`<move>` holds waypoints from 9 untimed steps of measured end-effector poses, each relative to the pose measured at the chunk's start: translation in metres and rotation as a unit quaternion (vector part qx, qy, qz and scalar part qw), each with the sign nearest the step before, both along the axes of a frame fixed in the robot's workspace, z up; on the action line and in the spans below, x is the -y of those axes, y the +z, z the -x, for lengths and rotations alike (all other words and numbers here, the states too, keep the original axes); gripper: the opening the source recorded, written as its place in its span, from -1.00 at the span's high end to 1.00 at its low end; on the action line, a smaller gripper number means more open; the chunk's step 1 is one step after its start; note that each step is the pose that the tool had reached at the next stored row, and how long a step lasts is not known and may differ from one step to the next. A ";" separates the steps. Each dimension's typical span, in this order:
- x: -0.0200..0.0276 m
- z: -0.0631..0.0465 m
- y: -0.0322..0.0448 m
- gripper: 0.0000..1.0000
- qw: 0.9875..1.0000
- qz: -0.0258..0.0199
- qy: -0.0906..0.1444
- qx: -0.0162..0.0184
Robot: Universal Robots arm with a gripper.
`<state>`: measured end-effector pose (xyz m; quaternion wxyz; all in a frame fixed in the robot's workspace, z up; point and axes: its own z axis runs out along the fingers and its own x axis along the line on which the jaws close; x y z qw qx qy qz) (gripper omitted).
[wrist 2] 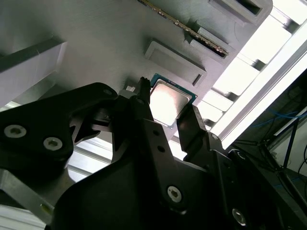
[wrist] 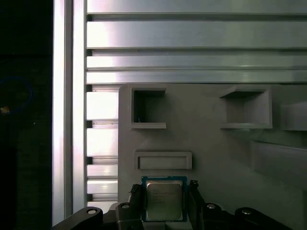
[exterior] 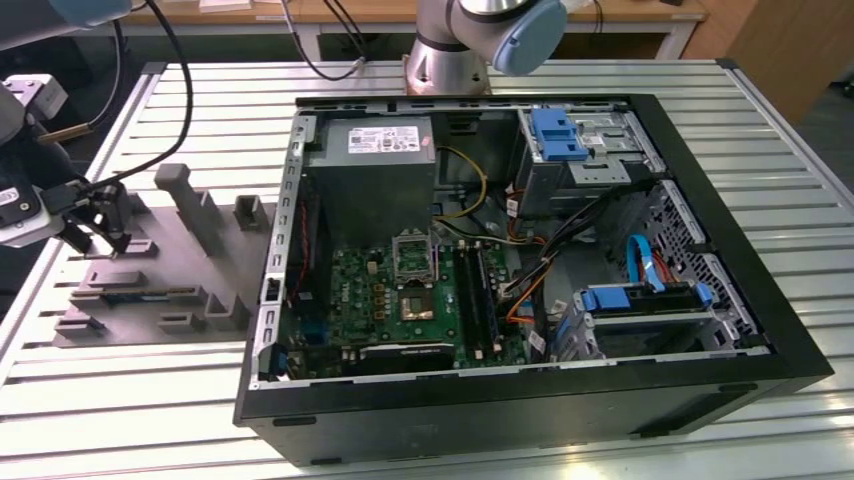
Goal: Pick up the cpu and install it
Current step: 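Pick up the cpu and move it towards the insertion slot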
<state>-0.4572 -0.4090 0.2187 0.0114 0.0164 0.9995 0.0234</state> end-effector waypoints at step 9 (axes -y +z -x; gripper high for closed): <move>0.0000 0.000 0.0016 0.06 1.000 0.000 0.000 0.000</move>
